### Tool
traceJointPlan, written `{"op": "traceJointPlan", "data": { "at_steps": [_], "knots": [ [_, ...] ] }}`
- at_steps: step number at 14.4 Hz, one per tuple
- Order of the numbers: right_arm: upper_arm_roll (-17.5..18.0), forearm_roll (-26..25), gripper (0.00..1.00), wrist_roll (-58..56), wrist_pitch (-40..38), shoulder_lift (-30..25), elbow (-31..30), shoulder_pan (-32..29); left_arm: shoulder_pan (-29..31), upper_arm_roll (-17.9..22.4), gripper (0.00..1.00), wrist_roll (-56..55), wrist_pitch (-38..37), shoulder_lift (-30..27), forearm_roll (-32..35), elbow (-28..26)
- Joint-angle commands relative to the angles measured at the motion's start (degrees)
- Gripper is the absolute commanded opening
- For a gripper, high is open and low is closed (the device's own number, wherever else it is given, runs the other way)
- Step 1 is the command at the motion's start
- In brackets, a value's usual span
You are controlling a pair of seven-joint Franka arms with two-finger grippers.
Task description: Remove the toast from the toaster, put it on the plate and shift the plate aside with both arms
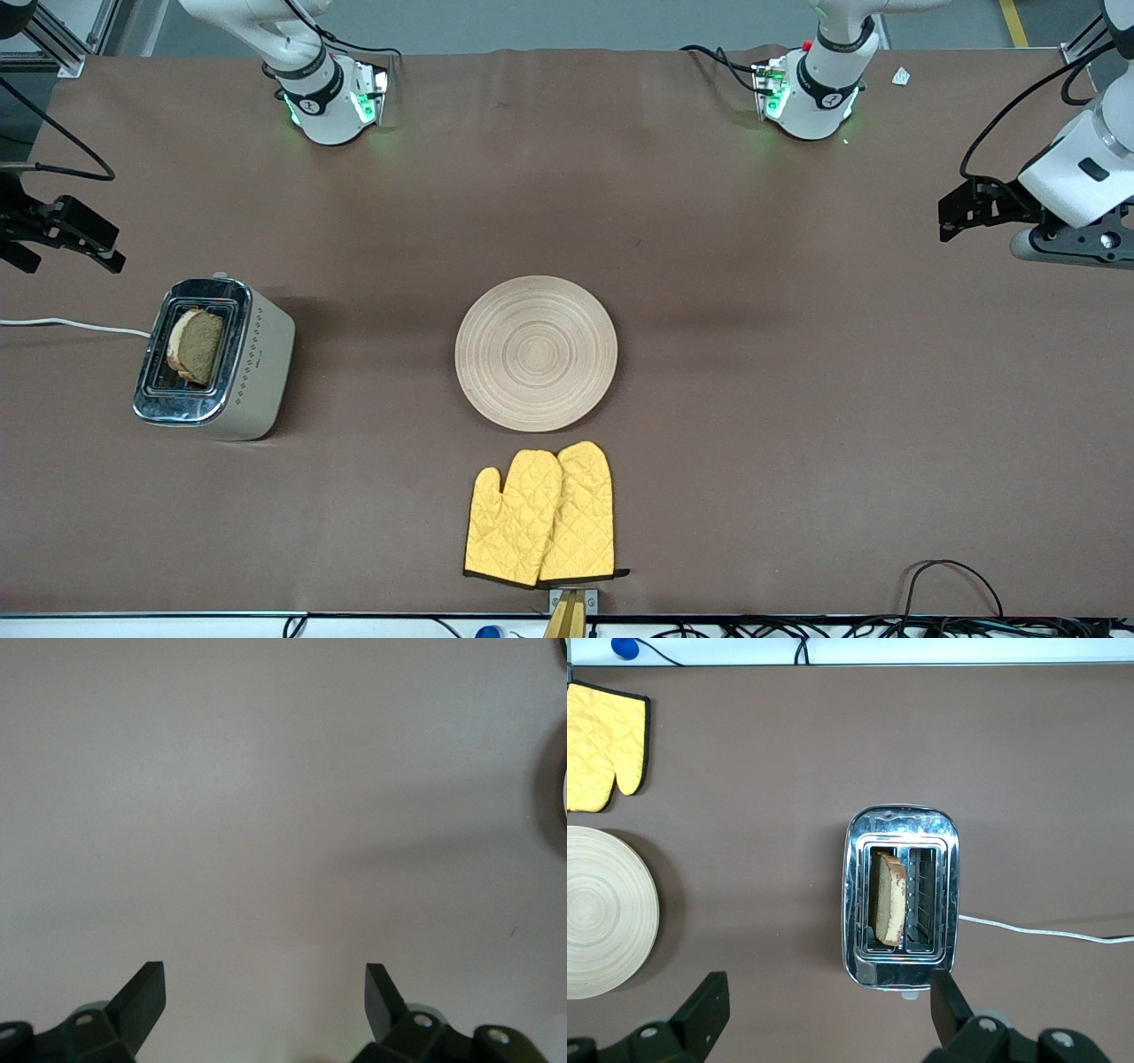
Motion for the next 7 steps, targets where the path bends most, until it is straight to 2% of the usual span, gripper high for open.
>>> {"op": "traceJointPlan", "data": {
  "at_steps": [1,7],
  "knots": [
    [0.7,-0.8,1.0,0.6,-0.3,0.3,1.0,-1.0,0.0,-0.2,0.99,0.8,-0.7,0.1,0.5,1.5],
    [0.5,-0.9,1.0,0.4,0.3,0.7,1.2,-1.6,-0.1,-0.2,0.99,0.8,-0.7,0.1,0.5,1.5]
  ]
}}
